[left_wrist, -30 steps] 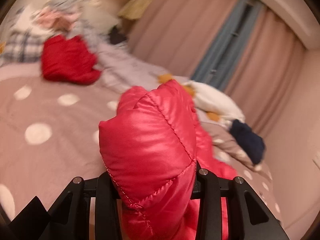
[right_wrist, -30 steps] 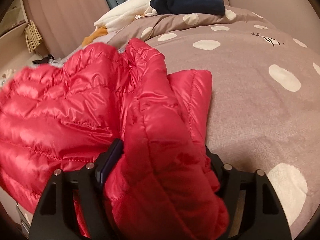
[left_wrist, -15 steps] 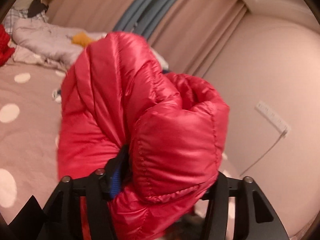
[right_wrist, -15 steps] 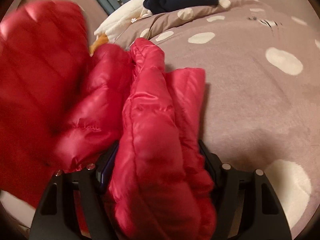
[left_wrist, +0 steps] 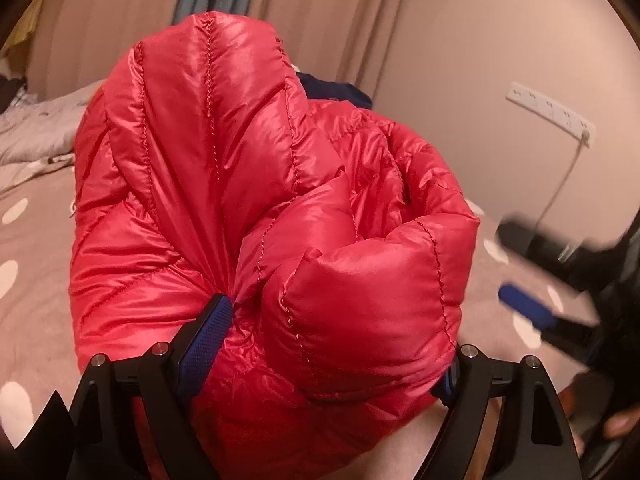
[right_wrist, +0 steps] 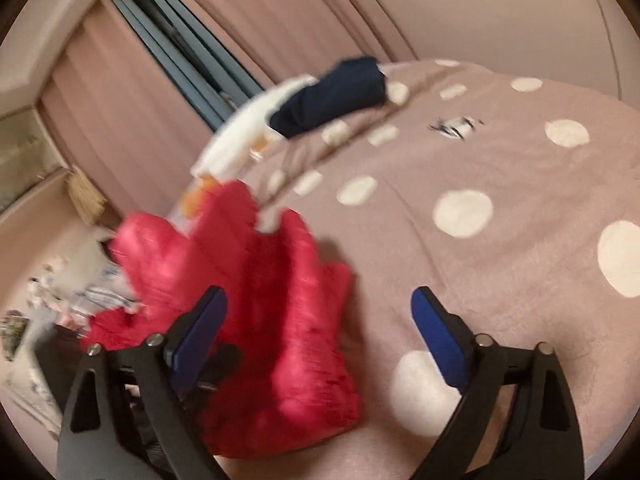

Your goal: Fold large clothes

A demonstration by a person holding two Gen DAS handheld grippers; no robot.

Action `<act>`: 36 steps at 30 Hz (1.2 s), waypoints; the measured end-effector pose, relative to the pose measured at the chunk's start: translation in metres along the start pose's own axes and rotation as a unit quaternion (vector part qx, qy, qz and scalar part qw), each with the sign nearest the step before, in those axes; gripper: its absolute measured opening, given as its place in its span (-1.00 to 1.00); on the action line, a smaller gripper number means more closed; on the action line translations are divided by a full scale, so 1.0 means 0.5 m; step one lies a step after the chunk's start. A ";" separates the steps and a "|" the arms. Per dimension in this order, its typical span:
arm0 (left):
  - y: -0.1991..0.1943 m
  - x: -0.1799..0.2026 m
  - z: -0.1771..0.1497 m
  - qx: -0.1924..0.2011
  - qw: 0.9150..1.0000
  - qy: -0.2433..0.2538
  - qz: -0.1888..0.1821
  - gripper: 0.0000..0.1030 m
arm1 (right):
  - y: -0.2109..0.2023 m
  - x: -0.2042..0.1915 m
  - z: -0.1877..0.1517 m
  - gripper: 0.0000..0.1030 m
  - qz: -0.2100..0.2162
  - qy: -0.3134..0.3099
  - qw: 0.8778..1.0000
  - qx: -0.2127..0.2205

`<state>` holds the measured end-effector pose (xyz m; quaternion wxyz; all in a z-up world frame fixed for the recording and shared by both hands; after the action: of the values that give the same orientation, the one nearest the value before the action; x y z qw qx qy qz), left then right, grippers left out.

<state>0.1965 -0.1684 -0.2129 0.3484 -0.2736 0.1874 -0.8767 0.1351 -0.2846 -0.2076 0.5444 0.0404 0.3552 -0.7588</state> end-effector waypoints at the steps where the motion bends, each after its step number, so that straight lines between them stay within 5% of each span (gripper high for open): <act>1: -0.007 0.002 -0.004 -0.006 1.000 0.006 -0.007 0.64 | -0.005 -0.013 0.001 0.85 0.023 0.001 1.000 -0.001; 7: -0.030 -0.029 -0.014 -0.023 0.999 0.017 -0.038 0.65 | 0.034 -0.082 -0.036 0.78 0.083 -0.004 0.995 -0.058; 12: -0.058 -0.043 -0.035 -0.029 0.998 0.012 -0.054 0.67 | 0.061 -0.102 -0.061 0.23 0.088 -0.026 0.993 -0.076; 18: -0.075 -0.018 -0.061 -0.047 0.997 0.023 -0.062 0.67 | 0.093 -0.083 -0.080 -0.10 0.043 -0.049 0.994 -0.090; 21: -0.119 -0.041 -0.051 -0.020 0.992 -0.045 -0.113 0.67 | 0.117 -0.045 -0.095 -0.33 0.013 -0.037 0.993 -0.112; 24: -0.163 -0.097 -0.030 0.029 0.974 -0.153 -0.165 0.67 | 0.125 -0.036 -0.103 -0.33 0.022 -0.029 0.993 -0.115; 26: -0.192 -0.155 -0.022 0.072 0.970 -0.197 -0.119 0.67 | 0.130 -0.037 -0.106 -0.34 0.013 -0.041 0.993 -0.114; 29: -0.240 -0.237 -0.019 0.132 0.967 -0.217 0.006 0.67 | 0.135 -0.038 -0.115 -0.34 -0.023 -0.074 0.991 -0.112; 32: -0.236 -0.289 -0.034 0.115 0.964 -0.221 0.089 0.67 | 0.134 -0.033 -0.116 -0.35 -0.031 -0.075 0.990 -0.111; 34: -0.217 -0.320 -0.040 0.106 0.957 -0.240 0.125 0.67 | 0.132 -0.026 -0.118 -0.37 -0.038 -0.080 0.990 -0.113; 36: -0.193 -0.325 -0.040 0.104 0.954 -0.261 0.107 0.67 | 0.131 -0.019 -0.117 -0.37 -0.052 -0.087 0.988 -0.112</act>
<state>0.2341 0.0167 -0.2353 0.5035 -0.4336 0.0257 -0.7469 0.1759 -0.2531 -0.2790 0.5344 -0.1057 0.3912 -0.7418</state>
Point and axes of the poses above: each gripper's, at about its wrist camera, not at the fingertips, and y roughly the way its jaws point, x to its right, z to its top, the point moved 9 cm from there along y, roughly the way its jaws point, and after that the axes turned 12 degrees about -z, right-handed, at the moved point
